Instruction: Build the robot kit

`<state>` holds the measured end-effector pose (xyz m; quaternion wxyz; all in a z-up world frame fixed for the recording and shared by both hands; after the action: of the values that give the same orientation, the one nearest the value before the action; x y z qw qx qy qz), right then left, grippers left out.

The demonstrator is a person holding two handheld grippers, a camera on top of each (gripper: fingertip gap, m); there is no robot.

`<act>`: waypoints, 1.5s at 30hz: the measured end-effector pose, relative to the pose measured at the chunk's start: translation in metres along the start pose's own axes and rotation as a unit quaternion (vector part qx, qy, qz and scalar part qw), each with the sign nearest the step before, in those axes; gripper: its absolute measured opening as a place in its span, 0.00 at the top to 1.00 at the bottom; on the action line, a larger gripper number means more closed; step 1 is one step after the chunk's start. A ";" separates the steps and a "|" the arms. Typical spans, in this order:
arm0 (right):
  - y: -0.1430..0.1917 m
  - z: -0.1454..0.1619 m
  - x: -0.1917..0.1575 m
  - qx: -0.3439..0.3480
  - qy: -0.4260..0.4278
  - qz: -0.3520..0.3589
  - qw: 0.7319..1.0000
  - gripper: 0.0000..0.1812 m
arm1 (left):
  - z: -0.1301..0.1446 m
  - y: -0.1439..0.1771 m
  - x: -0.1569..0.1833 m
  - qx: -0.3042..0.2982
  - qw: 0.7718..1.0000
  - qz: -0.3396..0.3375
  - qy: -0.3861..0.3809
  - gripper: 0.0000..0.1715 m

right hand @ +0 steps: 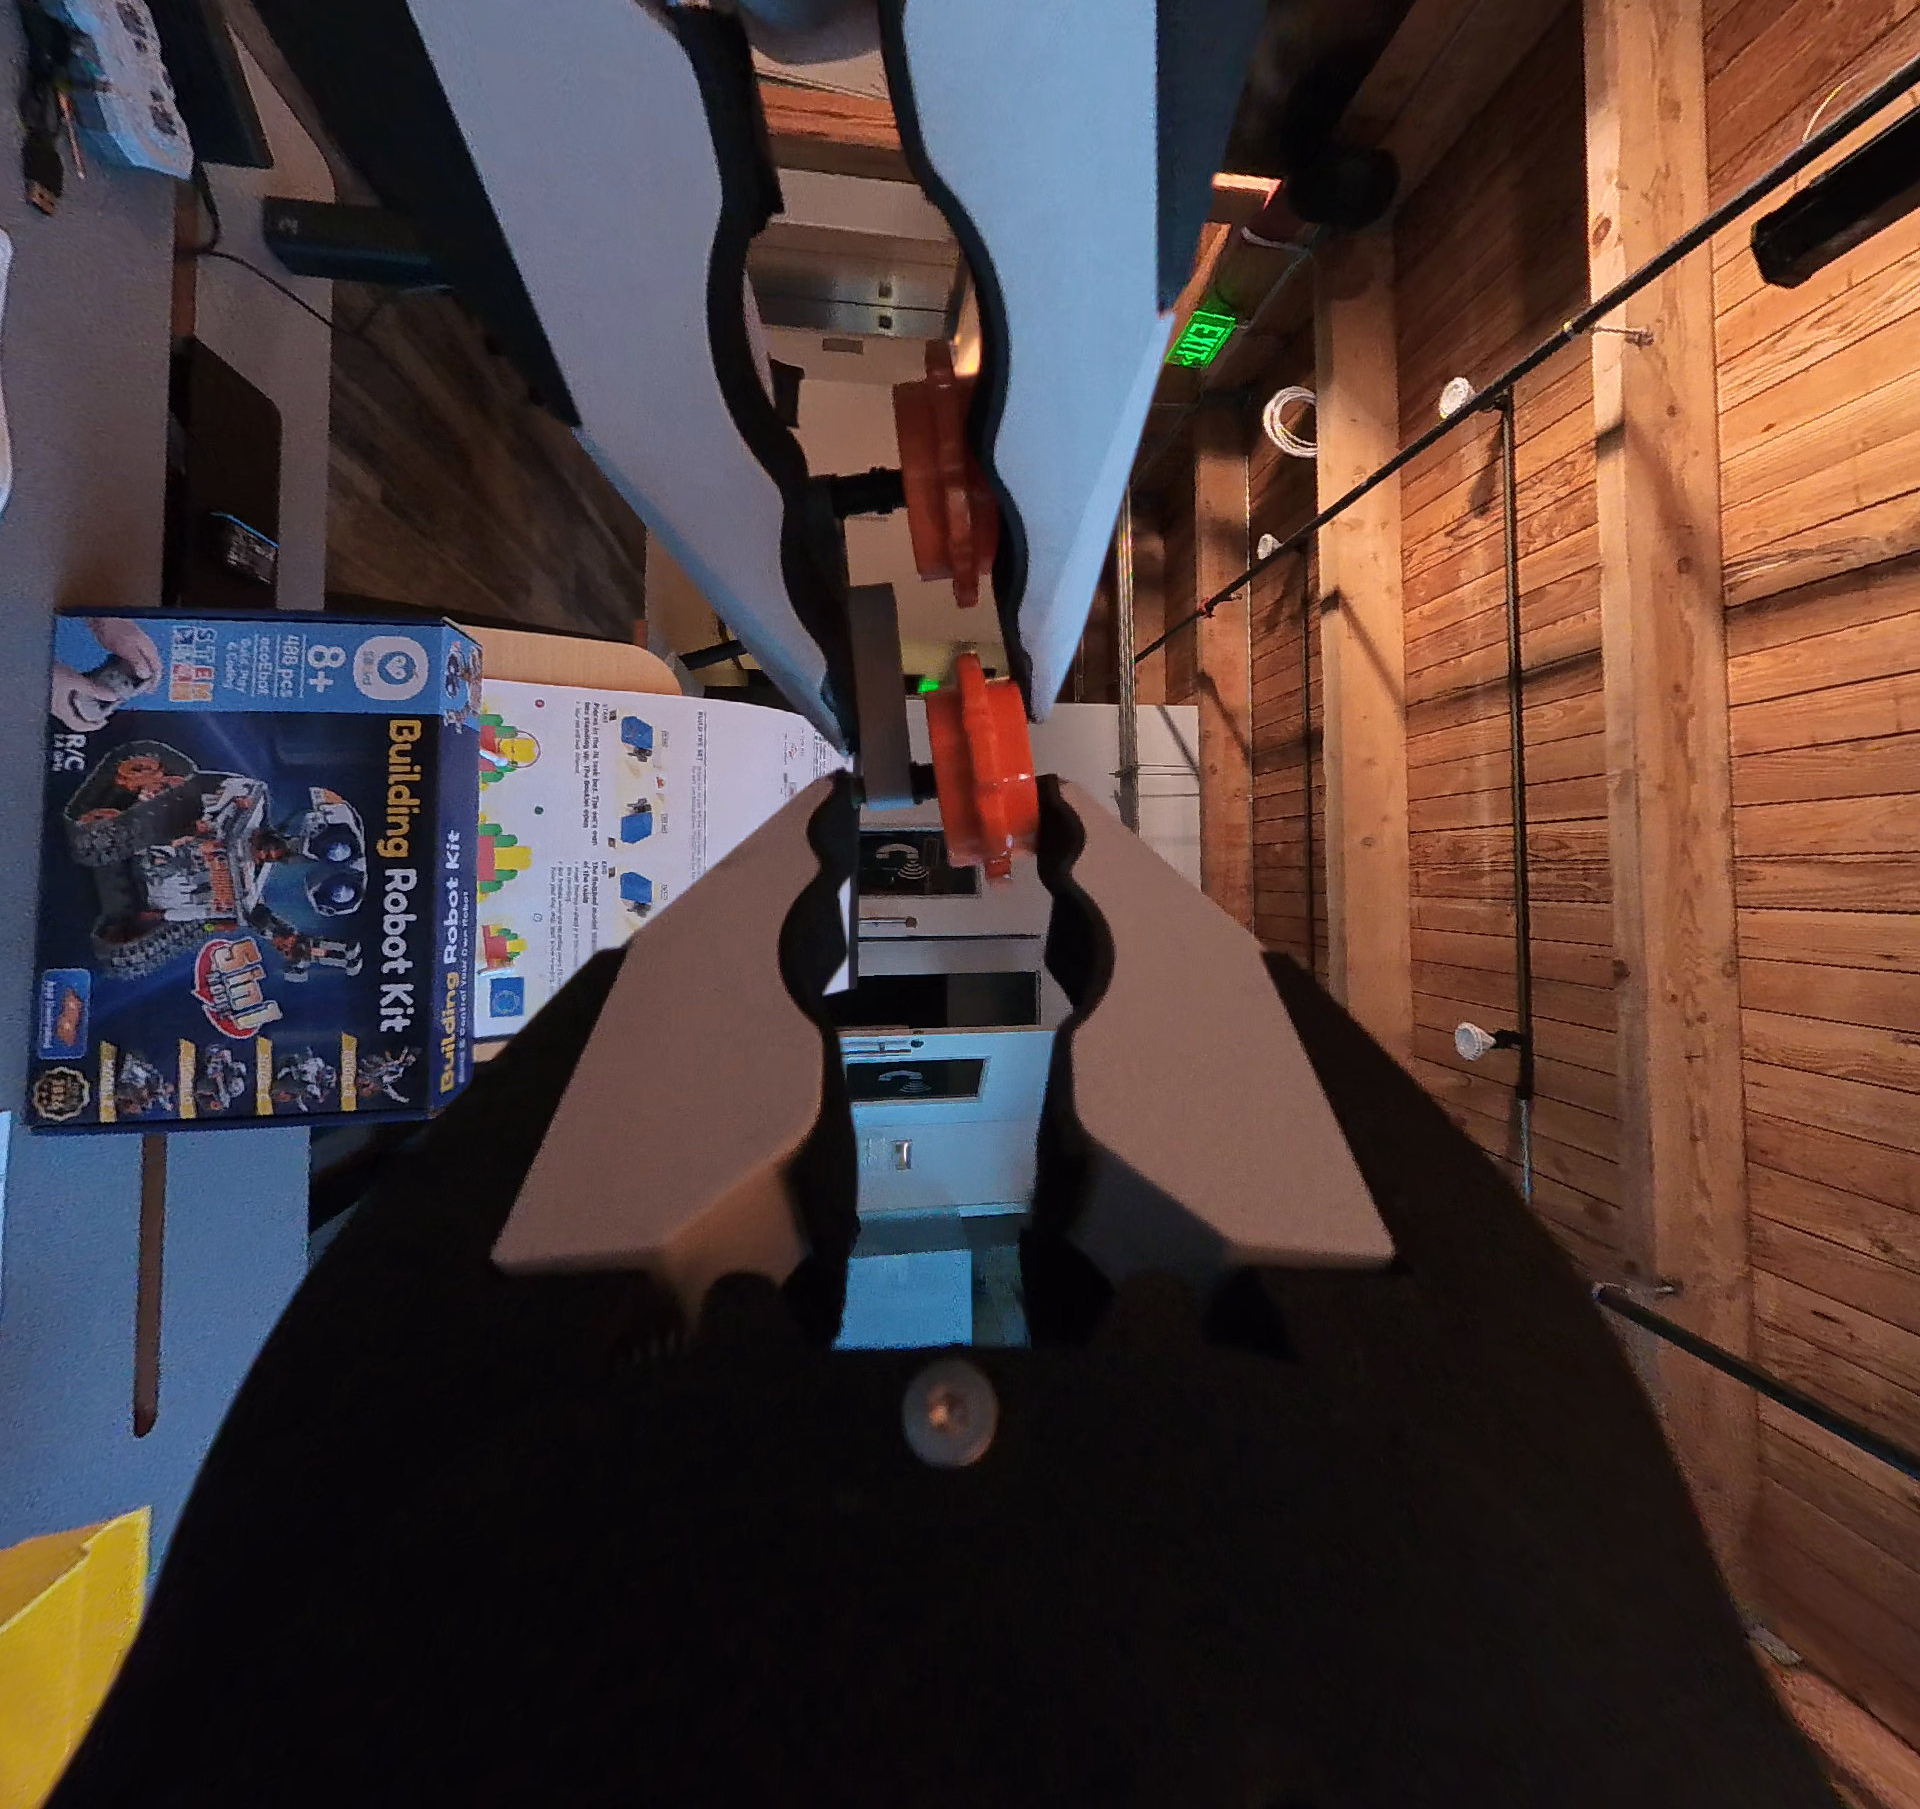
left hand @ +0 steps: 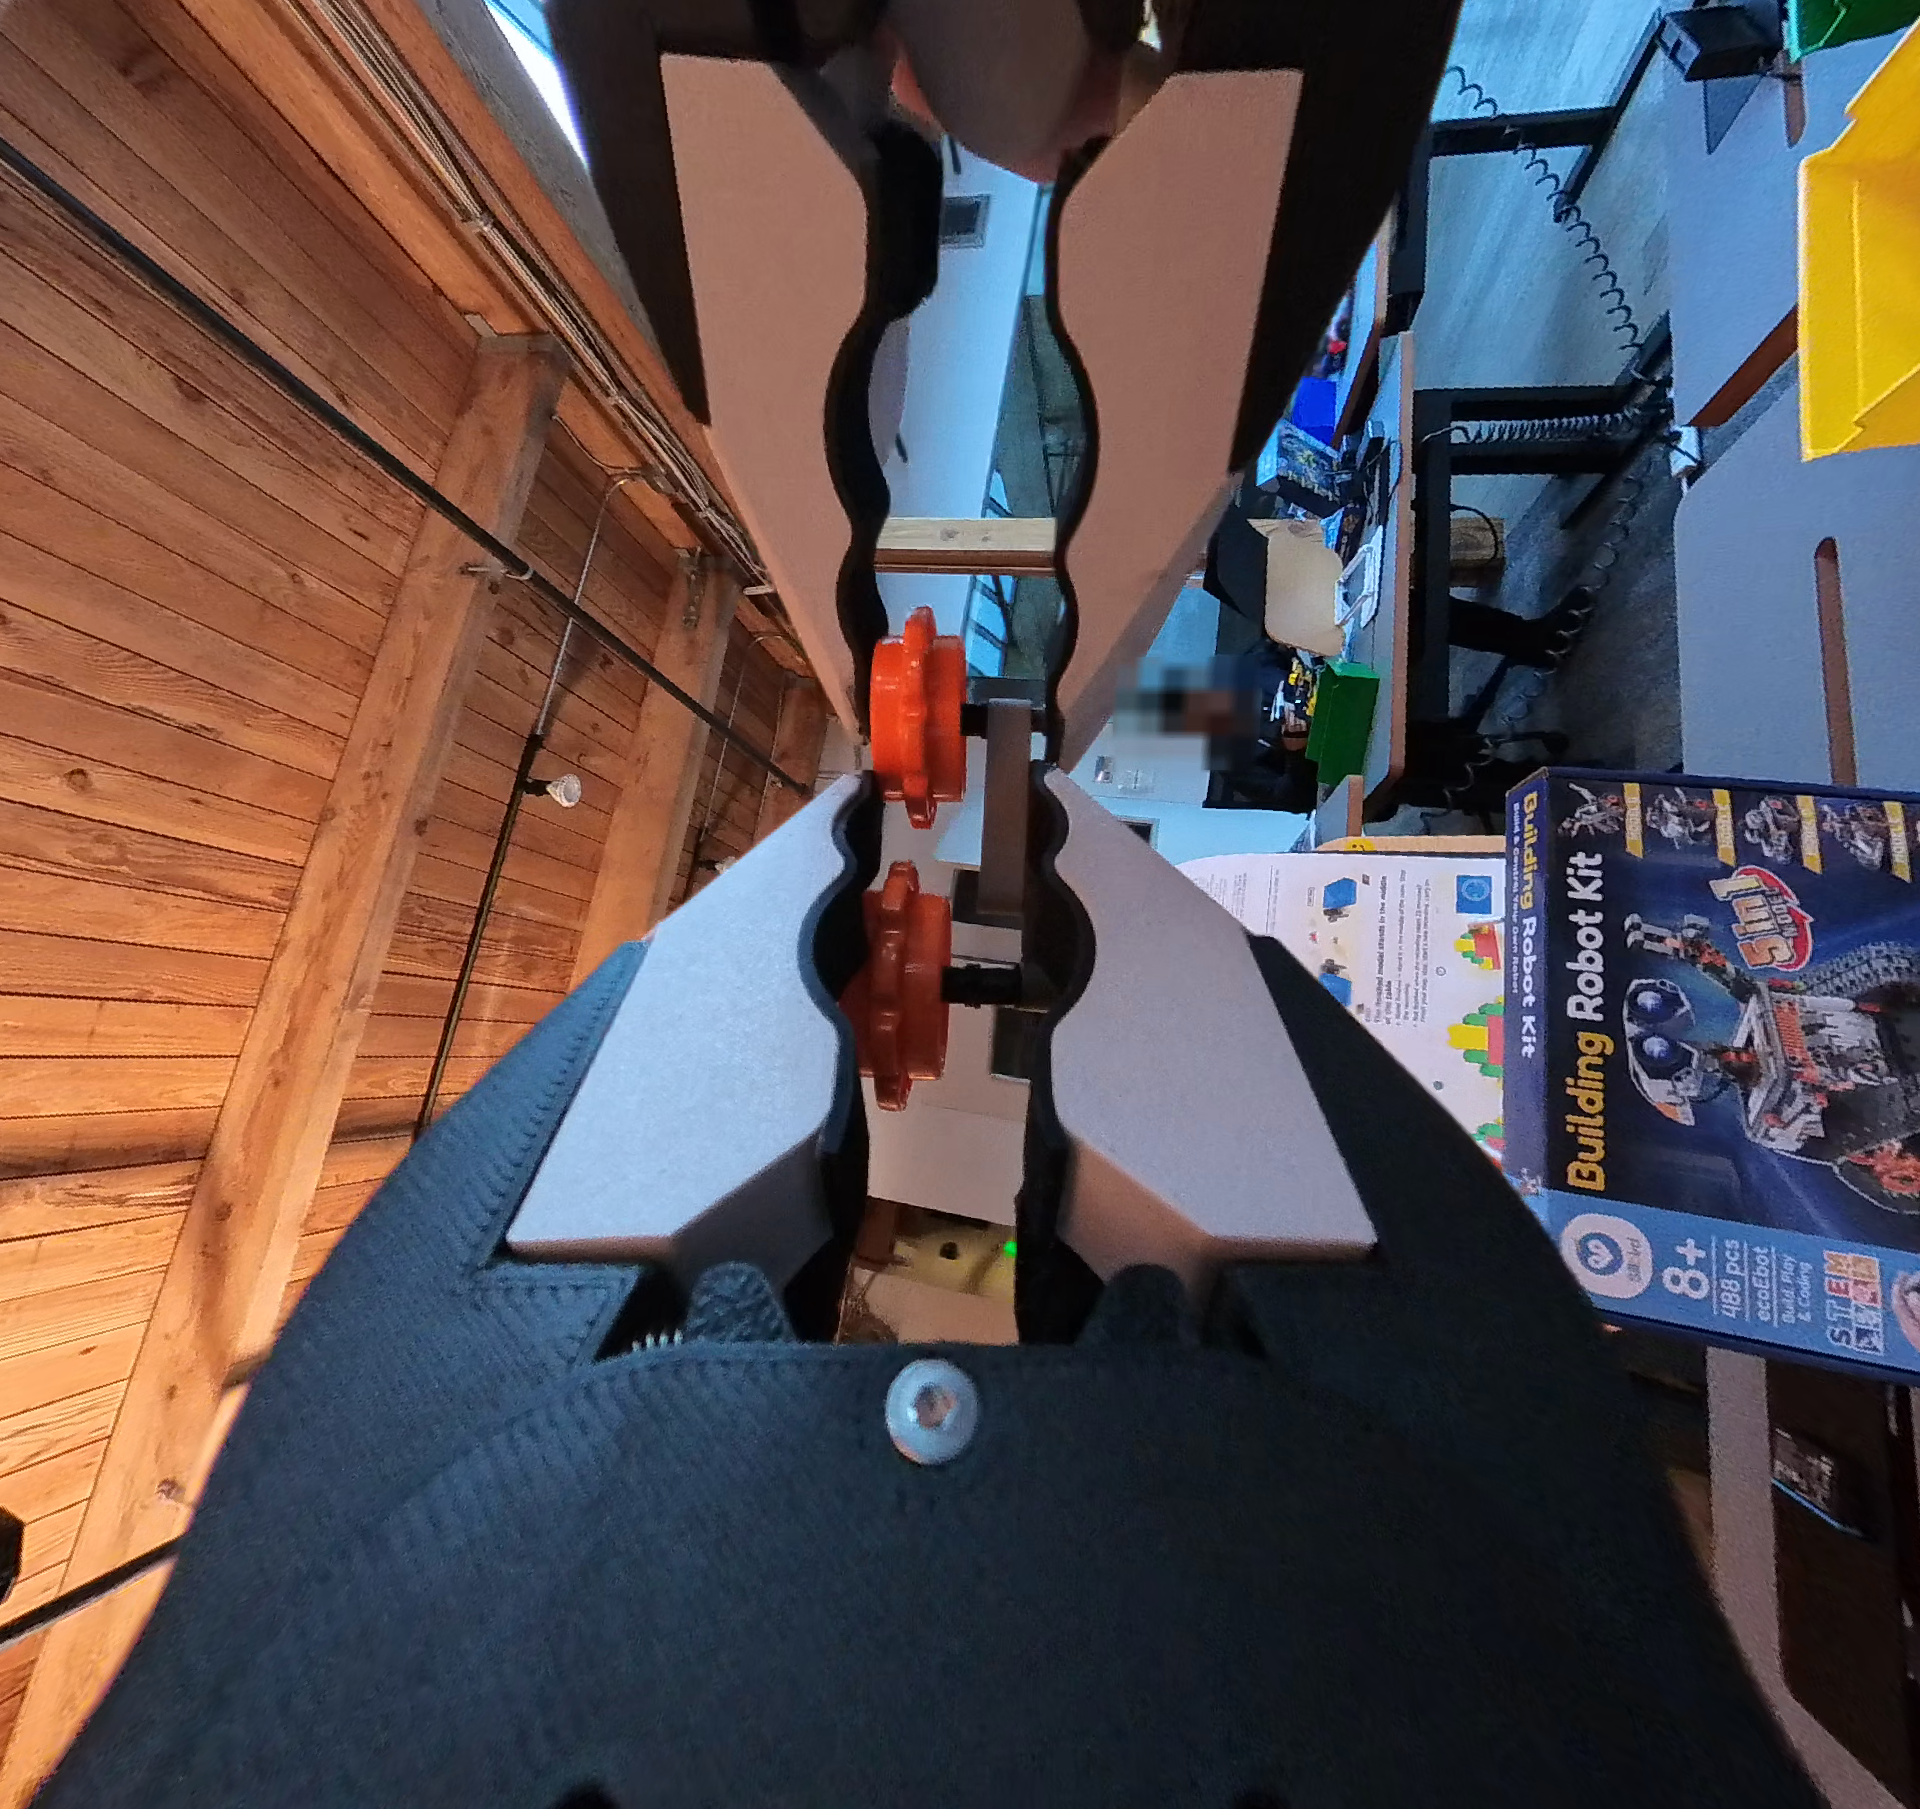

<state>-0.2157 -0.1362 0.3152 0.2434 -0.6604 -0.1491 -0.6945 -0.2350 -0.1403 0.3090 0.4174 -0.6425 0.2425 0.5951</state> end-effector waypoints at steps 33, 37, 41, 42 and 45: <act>-0.009 0.007 -0.001 -0.028 0.011 -0.010 1.000 0.82 | 0.010 -0.008 0.000 0.003 1.000 0.005 0.026 0.85; -0.011 0.005 0.000 -0.030 -0.001 -0.012 0.999 0.83 | 0.012 -0.006 -0.001 0.003 0.999 0.001 0.034 0.85; -0.012 0.004 0.001 -0.031 -0.012 -0.007 0.999 0.83 | 0.013 -0.006 -0.003 0.002 0.999 -0.008 0.041 0.85; -0.012 0.004 0.002 -0.027 -0.020 -0.005 0.999 0.83 | 0.013 -0.005 -0.004 0.004 0.999 -0.008 0.045 0.85; -0.012 0.004 0.004 -0.025 -0.032 0.002 0.999 0.82 | 0.013 -0.005 -0.006 0.008 0.998 -0.012 0.055 0.85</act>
<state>-0.2190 -0.1250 0.3204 0.2234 -0.6889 -0.1380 -0.6757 -0.2393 -0.1281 0.3164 0.4156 -0.6739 0.2618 0.5519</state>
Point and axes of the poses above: each gripper's, where its closed fingertips meet, y back along the fingers, z out of its underside, x = y × z across the jaws, the point moved 2 cm from there along y, back along the fingers, and after that the axes turned 3 degrees about x, right-handed, at the moved point
